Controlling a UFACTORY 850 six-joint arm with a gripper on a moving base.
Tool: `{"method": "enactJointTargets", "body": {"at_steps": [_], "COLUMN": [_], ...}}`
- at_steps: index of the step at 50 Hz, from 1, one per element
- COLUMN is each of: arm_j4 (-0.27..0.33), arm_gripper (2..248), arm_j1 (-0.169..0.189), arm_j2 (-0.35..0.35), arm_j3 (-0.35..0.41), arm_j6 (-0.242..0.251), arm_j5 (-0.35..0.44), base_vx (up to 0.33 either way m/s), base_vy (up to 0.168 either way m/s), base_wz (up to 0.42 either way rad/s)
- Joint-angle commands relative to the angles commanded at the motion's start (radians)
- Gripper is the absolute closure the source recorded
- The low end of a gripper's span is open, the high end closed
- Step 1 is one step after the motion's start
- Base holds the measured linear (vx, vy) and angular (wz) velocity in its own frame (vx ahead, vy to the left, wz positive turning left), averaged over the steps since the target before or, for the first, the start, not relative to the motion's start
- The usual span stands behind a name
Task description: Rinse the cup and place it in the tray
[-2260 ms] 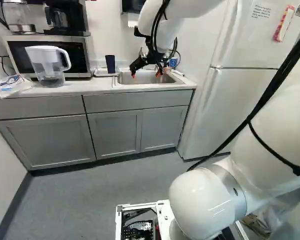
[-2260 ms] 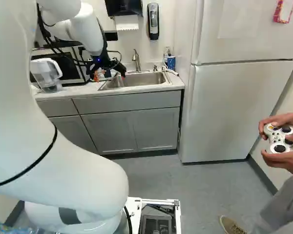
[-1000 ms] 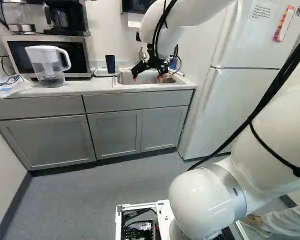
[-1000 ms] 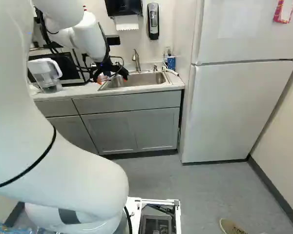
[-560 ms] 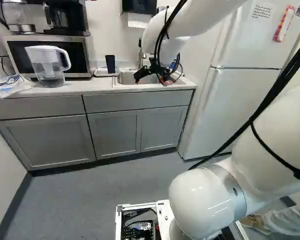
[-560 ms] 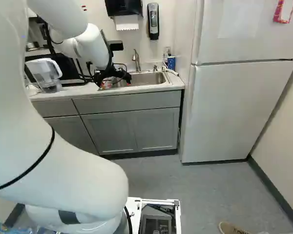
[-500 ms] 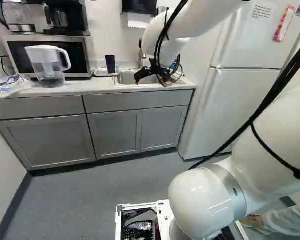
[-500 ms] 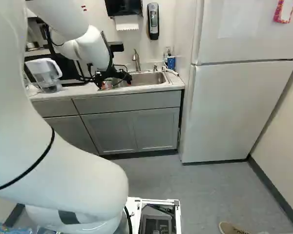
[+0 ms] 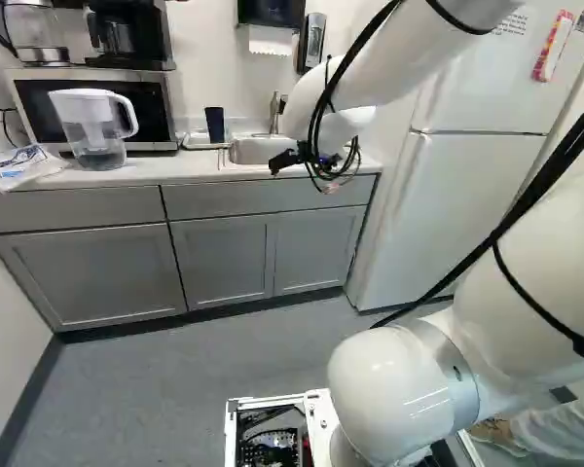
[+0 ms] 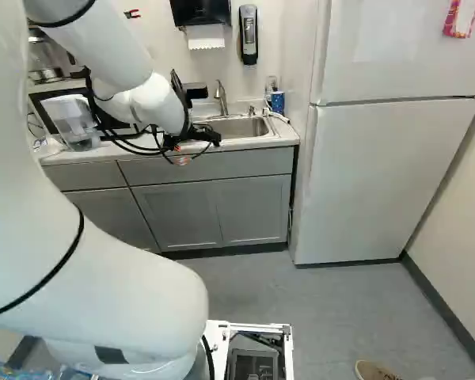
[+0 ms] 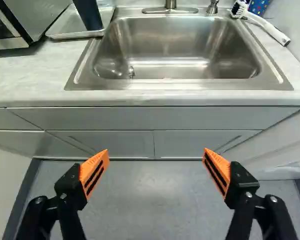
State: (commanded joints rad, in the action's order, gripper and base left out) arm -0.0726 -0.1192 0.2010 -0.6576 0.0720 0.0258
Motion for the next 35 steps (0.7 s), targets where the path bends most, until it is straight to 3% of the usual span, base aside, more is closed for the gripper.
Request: {"method": "enactJointTargets", "body": {"at_steps": [35], "arm_j4": [0.034], "arm_gripper": [3], "arm_j1": [0.056], "arm_j2": [0.037], "arm_j3": [0.268], "arm_j6": [-0.034], "arm_j5": [0.398], "base_vx": [0.000], "base_vy": [0.000], "base_wz": [0.000]}}
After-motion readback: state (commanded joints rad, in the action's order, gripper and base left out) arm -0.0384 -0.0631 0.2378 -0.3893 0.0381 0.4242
